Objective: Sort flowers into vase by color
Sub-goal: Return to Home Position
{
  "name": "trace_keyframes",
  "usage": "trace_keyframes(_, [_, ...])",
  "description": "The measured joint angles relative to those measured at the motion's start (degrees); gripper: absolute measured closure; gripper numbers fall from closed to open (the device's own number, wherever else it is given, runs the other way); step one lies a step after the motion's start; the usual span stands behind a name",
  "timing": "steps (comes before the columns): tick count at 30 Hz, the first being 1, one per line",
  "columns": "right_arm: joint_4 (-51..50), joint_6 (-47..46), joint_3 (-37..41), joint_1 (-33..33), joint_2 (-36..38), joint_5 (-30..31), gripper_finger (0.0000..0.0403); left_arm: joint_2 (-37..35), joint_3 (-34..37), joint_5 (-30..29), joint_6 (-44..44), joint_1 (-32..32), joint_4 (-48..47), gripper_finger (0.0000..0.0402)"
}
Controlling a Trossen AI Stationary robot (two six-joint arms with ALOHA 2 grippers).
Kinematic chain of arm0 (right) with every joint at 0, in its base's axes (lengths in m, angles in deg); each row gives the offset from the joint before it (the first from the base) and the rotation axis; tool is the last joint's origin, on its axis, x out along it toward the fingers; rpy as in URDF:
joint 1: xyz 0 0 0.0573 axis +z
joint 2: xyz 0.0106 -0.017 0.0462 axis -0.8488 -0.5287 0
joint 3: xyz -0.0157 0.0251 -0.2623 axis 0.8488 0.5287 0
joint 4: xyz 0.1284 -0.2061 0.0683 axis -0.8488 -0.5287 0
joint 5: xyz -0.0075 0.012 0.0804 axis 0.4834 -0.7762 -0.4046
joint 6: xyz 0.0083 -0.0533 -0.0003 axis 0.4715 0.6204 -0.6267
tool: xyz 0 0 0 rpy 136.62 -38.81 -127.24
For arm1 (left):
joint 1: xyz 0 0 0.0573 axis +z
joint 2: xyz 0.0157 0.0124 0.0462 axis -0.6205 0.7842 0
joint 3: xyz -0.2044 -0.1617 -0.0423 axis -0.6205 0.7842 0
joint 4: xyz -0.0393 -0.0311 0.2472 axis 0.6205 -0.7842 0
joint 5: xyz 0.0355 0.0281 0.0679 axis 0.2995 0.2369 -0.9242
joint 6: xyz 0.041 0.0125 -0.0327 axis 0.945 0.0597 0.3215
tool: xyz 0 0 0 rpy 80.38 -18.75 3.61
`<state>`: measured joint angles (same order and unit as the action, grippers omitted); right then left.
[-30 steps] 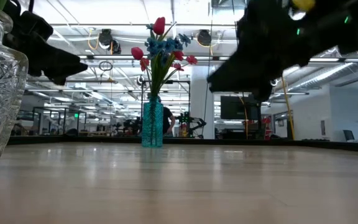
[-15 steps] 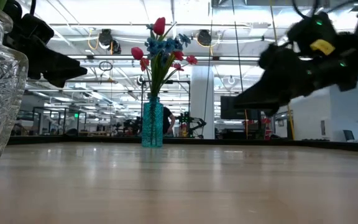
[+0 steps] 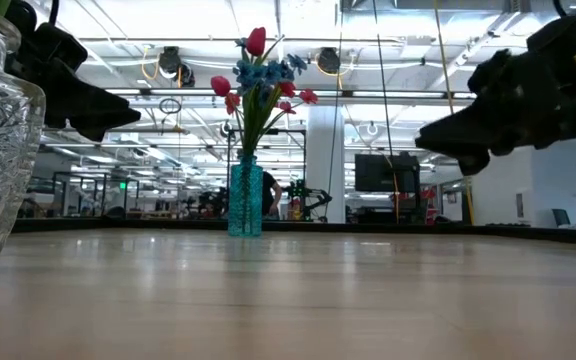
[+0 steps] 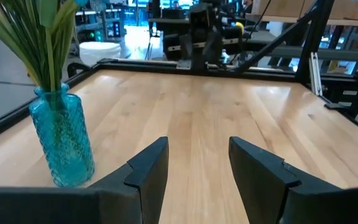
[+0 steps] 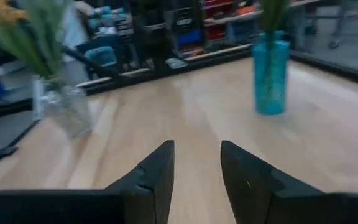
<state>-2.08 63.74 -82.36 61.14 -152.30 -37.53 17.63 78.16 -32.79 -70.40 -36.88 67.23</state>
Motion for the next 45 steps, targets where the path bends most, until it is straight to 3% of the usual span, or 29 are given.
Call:
trace_keyframes(7, [-14.7,1.3,0.0,-5.3,10.8,-13.6,0.0280,0.1,0.0,-0.1,0.0,0.0,0.1,0.0226])
trace_keyframes(11, [-17.7,3.1,0.0,-9.0,17.9,-20.1,0.0280,0.1,0.0,-0.1,0.0,0.0,0.1,0.0226])
trace_keyframes(25, [-36.0,0.0,0.0,-18.6,44.6,-19.6,0.0280,0.2,0.0,-0.1,0.0,0.0,0.1,0.0226])
trace_keyframes(34, [-44.1,-1.2,0.0,-19.2,55.7,-19.5,0.0280,0.2,0.0,-0.1,0.0,0.0,0.1,0.0226])
trace_keyframes(41, [-55.3,-2.6,-0.1,-19.0,68.6,-19.9,0.0280,0.2,0.0,-0.1,0.0,0.0,0.1,0.0226])
trace_keyframes(45, [-56.5,-4.8,-0.1,-18.8,68.2,-21.8,0.0280,0.2,0.0,-0.1,0.0,0.0,0.1,0.0226])
